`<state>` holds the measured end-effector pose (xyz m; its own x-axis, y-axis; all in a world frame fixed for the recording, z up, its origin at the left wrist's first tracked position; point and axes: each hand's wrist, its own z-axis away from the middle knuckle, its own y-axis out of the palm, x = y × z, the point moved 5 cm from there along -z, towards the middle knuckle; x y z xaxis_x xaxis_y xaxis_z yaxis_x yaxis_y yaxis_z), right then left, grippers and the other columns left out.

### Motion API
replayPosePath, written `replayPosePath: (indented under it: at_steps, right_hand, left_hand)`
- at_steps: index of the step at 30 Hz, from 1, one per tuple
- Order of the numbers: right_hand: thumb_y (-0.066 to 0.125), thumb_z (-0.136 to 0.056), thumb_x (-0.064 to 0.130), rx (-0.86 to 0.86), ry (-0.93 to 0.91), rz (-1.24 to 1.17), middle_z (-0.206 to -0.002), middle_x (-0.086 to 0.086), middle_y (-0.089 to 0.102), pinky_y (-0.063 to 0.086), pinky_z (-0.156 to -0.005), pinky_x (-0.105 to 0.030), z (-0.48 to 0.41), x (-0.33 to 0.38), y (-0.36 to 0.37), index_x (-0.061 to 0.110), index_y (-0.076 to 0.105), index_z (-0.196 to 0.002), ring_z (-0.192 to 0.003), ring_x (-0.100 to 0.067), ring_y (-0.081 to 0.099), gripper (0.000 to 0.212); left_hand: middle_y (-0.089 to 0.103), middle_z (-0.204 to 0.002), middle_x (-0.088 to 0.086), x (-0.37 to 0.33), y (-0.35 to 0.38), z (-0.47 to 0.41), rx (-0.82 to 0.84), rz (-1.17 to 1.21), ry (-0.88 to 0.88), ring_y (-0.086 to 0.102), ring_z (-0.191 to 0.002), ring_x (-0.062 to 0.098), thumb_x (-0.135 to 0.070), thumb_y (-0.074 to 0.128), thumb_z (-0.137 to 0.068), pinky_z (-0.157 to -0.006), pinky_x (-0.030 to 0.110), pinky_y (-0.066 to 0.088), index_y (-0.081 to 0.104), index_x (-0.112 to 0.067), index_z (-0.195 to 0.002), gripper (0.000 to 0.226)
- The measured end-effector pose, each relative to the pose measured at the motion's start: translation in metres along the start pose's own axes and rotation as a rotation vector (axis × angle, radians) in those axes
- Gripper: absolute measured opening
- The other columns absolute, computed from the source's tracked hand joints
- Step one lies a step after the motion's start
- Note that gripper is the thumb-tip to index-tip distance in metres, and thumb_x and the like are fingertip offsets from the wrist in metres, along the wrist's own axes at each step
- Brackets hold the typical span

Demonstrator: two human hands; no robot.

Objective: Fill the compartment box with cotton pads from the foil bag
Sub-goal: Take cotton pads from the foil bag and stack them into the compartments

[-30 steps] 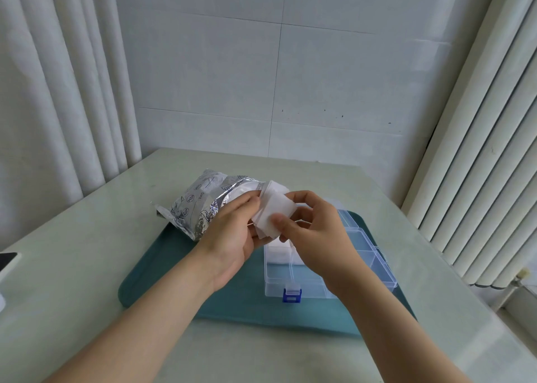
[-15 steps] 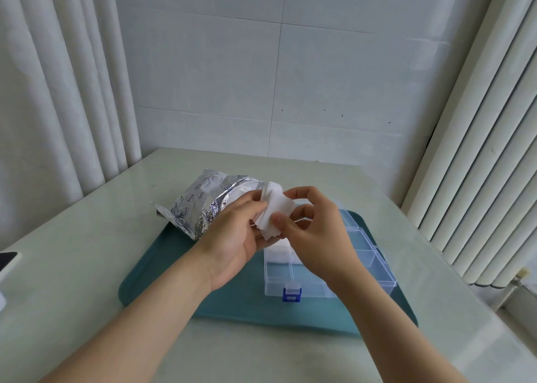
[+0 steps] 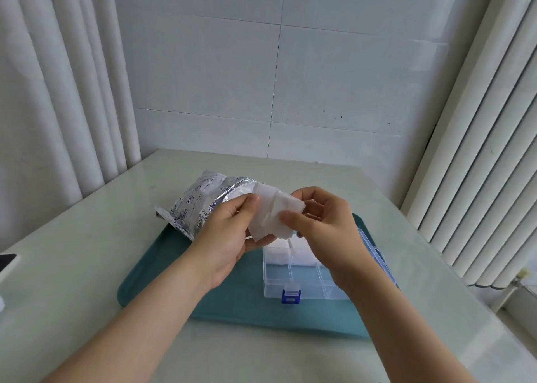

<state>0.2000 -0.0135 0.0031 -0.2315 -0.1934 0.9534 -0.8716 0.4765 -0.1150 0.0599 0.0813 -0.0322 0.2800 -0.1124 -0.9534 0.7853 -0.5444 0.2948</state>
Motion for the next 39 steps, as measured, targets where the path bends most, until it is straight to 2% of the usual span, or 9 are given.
replayPosePath:
  at_steps: [4,9,13,17,19,24,30,36,39]
  right_hand:
    - [0.081,-0.089,0.006,-0.014,-0.031,0.027,-0.086,-0.007,0.079,0.062,-0.074,-0.039,0.000,-0.001,0.001,0.013,0.073,-0.101,-0.082,-0.030,0.074,0.016]
    - [0.083,-0.088,0.006,-0.088,-0.048,0.069,-0.094,-0.007,0.075,0.061,-0.063,-0.025,0.000,0.000,-0.003,0.017,0.074,-0.108,-0.071,-0.018,0.076,0.024]
    - [0.080,-0.092,0.012,-0.046,-0.047,0.191,-0.110,0.001,0.068,0.061,-0.068,-0.027,-0.002,-0.003,-0.001,0.027,0.064,-0.130,-0.070,-0.017,0.077,0.044]
    - [0.076,-0.092,0.010,-0.027,-0.085,0.215,-0.097,0.001,0.076,0.055,-0.059,-0.039,-0.001,-0.003,0.000,0.023,0.073,-0.109,-0.066,-0.023,0.072,0.021]
    - [0.074,-0.090,0.005,-0.048,-0.070,0.150,-0.090,0.000,0.077,0.059,-0.065,-0.046,-0.001,-0.003,-0.002,0.018,0.074,-0.103,-0.074,-0.032,0.071,0.018]
    - [0.066,-0.089,-0.006,-0.052,-0.050,0.014,-0.084,-0.003,0.075,0.056,-0.064,-0.023,-0.005,-0.001,-0.007,0.014,0.074,-0.098,-0.074,-0.011,0.068,0.023]
    - [0.068,-0.089,0.002,0.045,-0.116,0.141,-0.093,-0.001,0.075,0.053,-0.066,-0.024,-0.004,-0.003,-0.001,0.025,0.069,-0.109,-0.077,-0.012,0.066,0.031]
    - [0.078,-0.089,0.013,-0.027,-0.209,0.335,-0.099,0.011,0.072,0.058,-0.070,-0.031,-0.006,-0.005,0.002,0.036,0.069,-0.113,-0.077,-0.014,0.070,0.035]
    - [0.082,-0.089,0.021,-0.070,-0.273,0.459,-0.114,0.014,0.066,0.048,-0.074,-0.012,-0.003,-0.003,0.002,0.037,0.069,-0.126,-0.086,-0.005,0.067,0.042]
  left_hand:
    - [0.074,-0.124,0.019,0.000,0.004,0.003,0.048,-0.036,-0.026,0.073,-0.115,0.037,-0.028,0.049,-0.111,-0.089,0.047,0.064,0.074,-0.008,-0.123,0.034]
    - [0.075,-0.119,0.023,-0.002,0.012,0.006,0.150,-0.039,-0.091,0.075,-0.111,0.039,-0.028,0.041,-0.114,-0.097,0.051,0.061,0.073,-0.007,-0.127,0.040]
    - [0.074,-0.121,0.026,-0.004,0.013,0.007,0.197,-0.087,-0.073,0.073,-0.114,0.042,-0.006,0.036,-0.110,-0.104,0.056,0.057,0.073,-0.005,-0.126,0.041]
    - [0.076,-0.118,0.021,-0.001,0.011,0.006,0.197,-0.191,-0.036,0.076,-0.108,0.031,0.010,0.036,-0.105,-0.101,0.052,0.059,0.068,-0.006,-0.130,0.044]
    - [0.075,-0.119,0.023,0.002,0.010,0.004,0.171,-0.168,-0.027,0.077,-0.108,0.031,0.011,0.041,-0.106,-0.099,0.048,0.061,0.060,-0.003,-0.133,0.036]
    - [0.075,-0.114,0.024,0.000,0.003,0.001,0.055,-0.128,0.039,0.078,-0.103,0.031,-0.005,0.057,-0.108,-0.094,0.041,0.063,0.056,0.003,-0.122,0.016]
    - [0.079,-0.114,0.015,-0.003,0.004,0.002,0.090,-0.242,0.040,0.076,-0.109,0.029,-0.012,0.050,-0.112,-0.097,0.043,0.062,0.072,-0.010,-0.123,0.025]
    - [0.075,-0.121,0.021,-0.002,0.009,0.002,0.122,-0.077,-0.022,0.071,-0.117,0.039,-0.021,0.033,-0.116,-0.101,0.054,0.058,0.066,0.000,-0.131,0.042]
    - [0.074,-0.124,0.023,0.000,0.009,0.003,0.096,-0.027,-0.025,0.069,-0.120,0.042,-0.023,0.033,-0.117,-0.099,0.054,0.059,0.063,0.002,-0.132,0.042]
